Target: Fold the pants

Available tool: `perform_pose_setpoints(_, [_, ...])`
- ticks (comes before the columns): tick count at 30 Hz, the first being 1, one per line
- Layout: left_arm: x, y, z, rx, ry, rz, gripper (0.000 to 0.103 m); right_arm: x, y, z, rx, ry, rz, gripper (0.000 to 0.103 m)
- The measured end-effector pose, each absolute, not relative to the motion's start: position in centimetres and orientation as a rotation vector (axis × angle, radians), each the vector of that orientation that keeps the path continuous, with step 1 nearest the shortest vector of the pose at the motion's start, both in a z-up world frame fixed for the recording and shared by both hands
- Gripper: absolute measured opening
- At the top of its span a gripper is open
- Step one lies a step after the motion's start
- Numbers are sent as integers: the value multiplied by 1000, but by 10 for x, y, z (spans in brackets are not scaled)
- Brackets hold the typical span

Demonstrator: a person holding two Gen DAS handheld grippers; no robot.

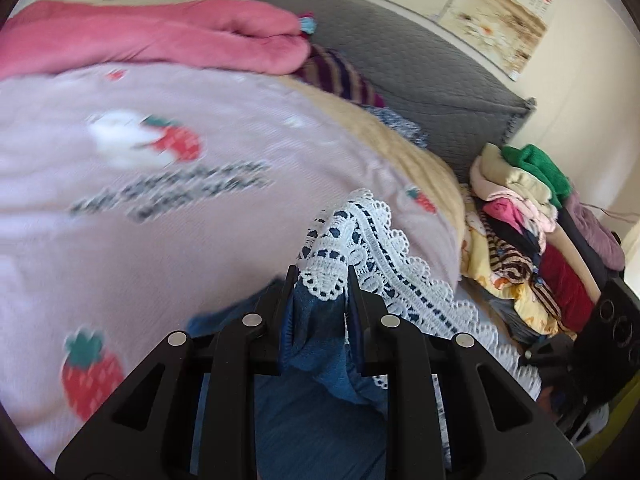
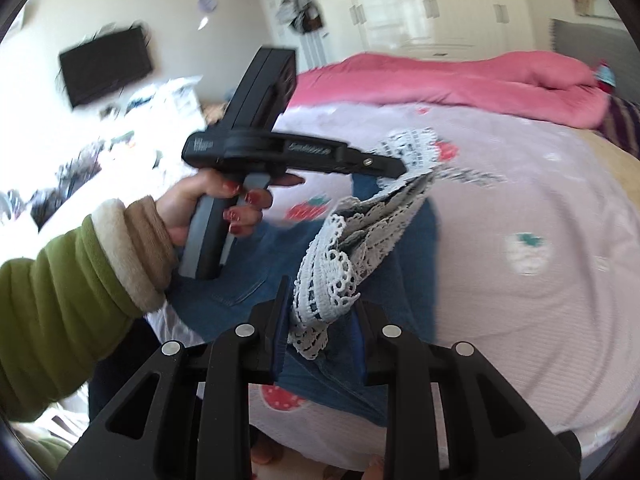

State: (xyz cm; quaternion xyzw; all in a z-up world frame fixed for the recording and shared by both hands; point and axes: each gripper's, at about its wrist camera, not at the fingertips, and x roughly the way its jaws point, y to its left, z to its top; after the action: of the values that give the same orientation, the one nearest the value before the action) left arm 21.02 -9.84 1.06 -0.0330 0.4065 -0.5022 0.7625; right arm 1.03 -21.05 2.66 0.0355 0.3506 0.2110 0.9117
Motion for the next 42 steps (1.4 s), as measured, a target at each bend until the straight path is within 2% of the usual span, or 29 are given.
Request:
perform_pose_setpoints(7, [216, -49, -11, -199, 943, -987, 28, 19, -165, -4, -43, 792, 499, 24])
perform_pose_setpoints(11, [218, -14, -10, -290, 942, -923, 42, 14, -139, -14, -102, 800, 544, 27])
perform_pose_setpoints(16, [215, 11, -8, -348, 964, -869, 51, 6, -123, -17, -104, 802, 614, 36])
perform_pose_setpoints(18, [214, 19, -9, -393, 973, -865, 56, 2, -118, -15, -120, 781, 646, 48])
perform_pose_setpoints(20, [214, 24, -10, -422, 988, -864, 63, -4, -115, -11, -120, 764, 681, 49])
perform_pose_setpoints(24, [212, 25, -9, -472, 1011, -889, 66, -12, -126, 4, -62, 744, 738, 50])
perform_pose_setpoints(29, [203, 17, 8, -441, 981, -925, 77, -4, -182, 26, 50, 695, 622, 55])
perform_pose_setpoints(40, [204, -16, -17, -316, 1097, -826, 76, 104, -266, 6, 189, 830, 367, 59])
perform_pose_setpoints(42, [205, -17, -20, -330, 1094, -830, 51, 126, -268, 1, 216, 849, 363, 59])
